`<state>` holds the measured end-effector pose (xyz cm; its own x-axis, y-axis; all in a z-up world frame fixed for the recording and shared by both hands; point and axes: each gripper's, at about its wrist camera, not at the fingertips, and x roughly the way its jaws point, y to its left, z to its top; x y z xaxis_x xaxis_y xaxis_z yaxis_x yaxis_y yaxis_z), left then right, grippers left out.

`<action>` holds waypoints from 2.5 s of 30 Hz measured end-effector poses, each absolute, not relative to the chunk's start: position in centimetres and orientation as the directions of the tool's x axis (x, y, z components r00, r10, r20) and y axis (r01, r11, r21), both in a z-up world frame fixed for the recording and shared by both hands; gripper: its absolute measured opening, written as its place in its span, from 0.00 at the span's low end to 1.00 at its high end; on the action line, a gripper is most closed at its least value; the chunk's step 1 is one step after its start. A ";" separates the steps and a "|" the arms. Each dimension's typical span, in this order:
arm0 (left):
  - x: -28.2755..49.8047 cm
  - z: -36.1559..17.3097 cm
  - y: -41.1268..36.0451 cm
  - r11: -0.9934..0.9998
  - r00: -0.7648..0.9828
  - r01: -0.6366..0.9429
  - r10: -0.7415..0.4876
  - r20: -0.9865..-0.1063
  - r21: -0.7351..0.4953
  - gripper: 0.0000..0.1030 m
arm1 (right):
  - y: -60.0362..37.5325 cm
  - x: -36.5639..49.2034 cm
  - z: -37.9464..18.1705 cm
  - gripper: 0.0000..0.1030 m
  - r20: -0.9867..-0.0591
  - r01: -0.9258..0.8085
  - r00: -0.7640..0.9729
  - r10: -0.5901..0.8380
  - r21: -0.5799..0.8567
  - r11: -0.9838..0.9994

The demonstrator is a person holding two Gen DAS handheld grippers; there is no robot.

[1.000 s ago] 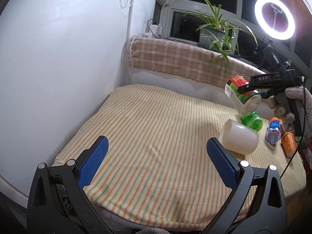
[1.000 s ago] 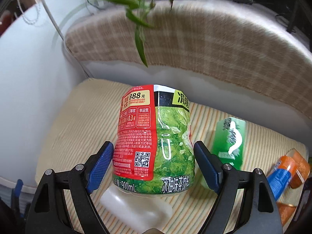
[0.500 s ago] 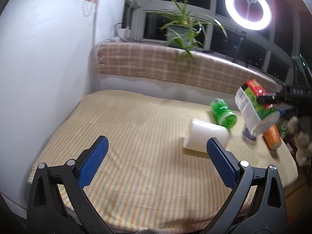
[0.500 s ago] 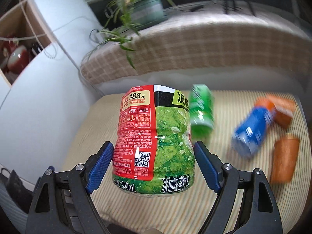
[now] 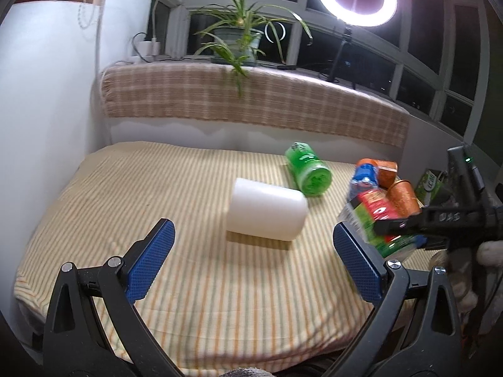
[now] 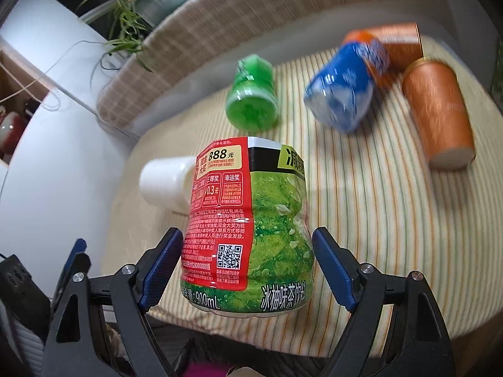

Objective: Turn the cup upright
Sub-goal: 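Lift the red-labelled cut bottle off the table with the right gripper, then close the left gripper on the cut bottle while the right gripper releases it, then rotate the cut bottle in the left gripper so its open end faces up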

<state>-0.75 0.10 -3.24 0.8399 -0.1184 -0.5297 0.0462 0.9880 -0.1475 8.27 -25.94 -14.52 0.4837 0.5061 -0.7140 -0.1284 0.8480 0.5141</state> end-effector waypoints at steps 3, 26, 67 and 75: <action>-0.7 -3.1 -0.4 0.988 0.840 0.061 -0.129 -0.526 -0.145 0.99 | -25.7 8.5 -15.4 0.82 -0.726 -0.108 0.473 0.500 0.515 0.850; 0.1 -3.5 -1.4 0.966 0.792 0.120 -0.231 -0.565 -0.227 0.99 | -27.6 8.0 -13.8 0.83 -0.670 -0.118 0.522 0.528 0.557 0.822; 10.9 -12.8 -4.2 0.622 0.344 -0.114 -0.707 -0.618 -0.775 0.82 | -37.3 1.7 -17.4 0.83 -0.627 0.082 0.641 0.442 0.629 0.773; 11.2 -13.0 -4.8 0.628 0.341 -0.104 -0.706 -0.621 -0.771 0.79 | -37.9 1.8 -17.7 0.83 -0.634 0.101 0.641 0.432 0.628 0.772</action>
